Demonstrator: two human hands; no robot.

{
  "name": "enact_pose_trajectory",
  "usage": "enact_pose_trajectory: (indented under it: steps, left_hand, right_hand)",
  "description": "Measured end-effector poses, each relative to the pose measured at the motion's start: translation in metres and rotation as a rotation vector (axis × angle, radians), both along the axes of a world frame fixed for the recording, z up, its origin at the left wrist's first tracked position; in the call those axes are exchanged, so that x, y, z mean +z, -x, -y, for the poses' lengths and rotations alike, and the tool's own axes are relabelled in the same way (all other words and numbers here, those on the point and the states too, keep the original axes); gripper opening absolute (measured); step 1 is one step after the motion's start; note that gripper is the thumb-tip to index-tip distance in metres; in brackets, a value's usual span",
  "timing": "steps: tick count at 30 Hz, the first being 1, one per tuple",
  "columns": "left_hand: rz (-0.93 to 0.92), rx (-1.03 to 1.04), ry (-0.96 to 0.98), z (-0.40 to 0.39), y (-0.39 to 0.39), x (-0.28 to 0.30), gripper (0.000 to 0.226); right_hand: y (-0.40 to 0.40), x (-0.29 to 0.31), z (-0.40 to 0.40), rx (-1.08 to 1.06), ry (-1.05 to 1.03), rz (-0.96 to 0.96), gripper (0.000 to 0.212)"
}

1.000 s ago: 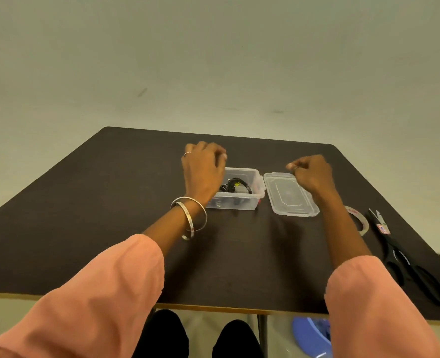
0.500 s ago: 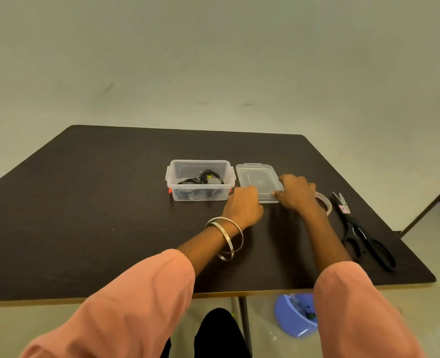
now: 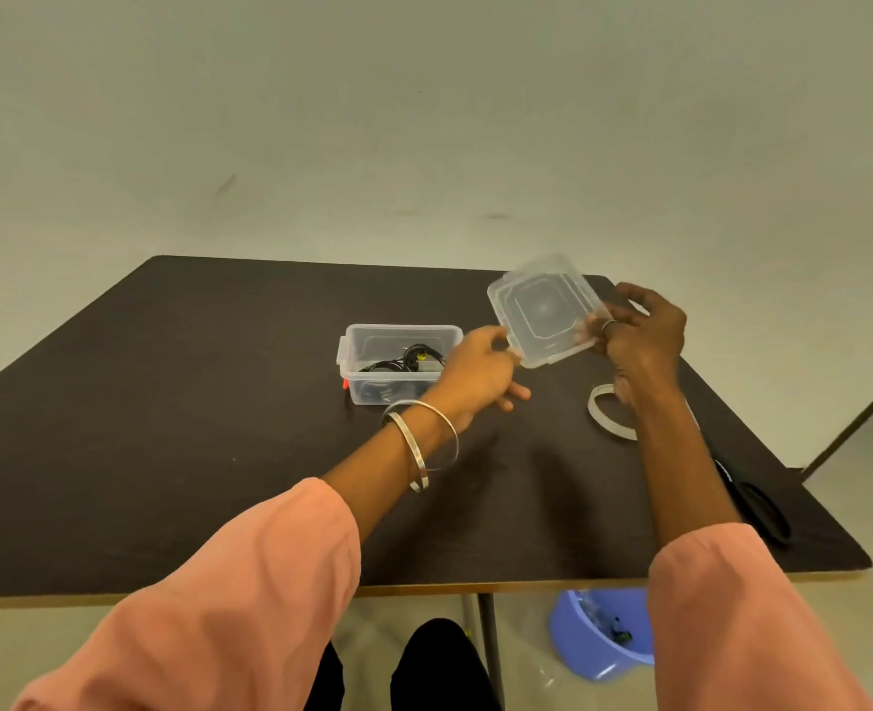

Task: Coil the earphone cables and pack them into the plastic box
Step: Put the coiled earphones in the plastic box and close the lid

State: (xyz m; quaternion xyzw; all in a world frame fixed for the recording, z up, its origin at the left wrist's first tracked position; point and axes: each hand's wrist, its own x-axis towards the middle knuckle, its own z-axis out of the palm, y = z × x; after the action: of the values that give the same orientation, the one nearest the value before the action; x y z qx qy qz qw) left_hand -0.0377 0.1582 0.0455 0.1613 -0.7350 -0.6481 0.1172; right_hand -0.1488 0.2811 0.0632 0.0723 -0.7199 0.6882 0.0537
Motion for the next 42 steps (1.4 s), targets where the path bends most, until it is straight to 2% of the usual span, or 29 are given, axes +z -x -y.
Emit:
enact_pose_trajectory:
  steps: [2,5,10,12,17,22,27,34,37,39,42]
  left_hand:
    - [-0.025,0.003,-0.005,0.012,-0.002,0.014,0.03]
    - [-0.083,0.138,-0.029,0.039,-0.007,0.035,0.041]
    - [-0.117,0.269,-0.472,0.094,-0.032,0.06,0.064]
    - [-0.063,0.315,-0.467,0.111,-0.042,0.06,0.059]
    - [0.061,0.508,-0.126,0.128,-0.057,0.043,0.034]
    - [0.16,0.592,0.064,0.138,-0.061,0.011,0.034]
    - [0.198,0.587,0.176,0.136,-0.064,-0.01,0.031]
    - [0.176,0.576,0.175,0.139,-0.059,-0.027,0.025]
    - [0.178,0.536,0.082,0.143,-0.06,-0.03,0.023]
    - [0.176,0.498,-0.011,0.146,-0.063,-0.033,0.025]
    - [0.159,0.483,-0.041,0.148,-0.067,-0.038,0.032]
  right_hand:
    - [-0.008,0.011,0.003,0.02,0.062,-0.069,0.056]
    - [-0.019,0.02,0.013,0.072,0.033,-0.23,0.046]
    - [-0.033,0.016,0.038,0.3,-0.075,-0.502,0.031]
    - [-0.036,0.01,0.049,0.397,-0.151,-0.549,0.03]
    - [-0.038,-0.01,0.07,0.56,-0.303,-0.485,0.031]
    - [-0.033,-0.034,0.078,0.647,-0.521,-0.447,0.025]
    - [-0.034,-0.04,0.074,0.633,-0.484,-0.418,0.015]
    - [-0.029,-0.045,0.082,0.397,-0.398,-0.363,0.016]
    - [-0.022,-0.056,0.085,0.383,-0.346,-0.184,0.024]
    - [-0.019,-0.066,0.087,0.401,-0.246,-0.018,0.024]
    - [-0.019,-0.076,0.09,0.407,-0.103,0.145,0.023]
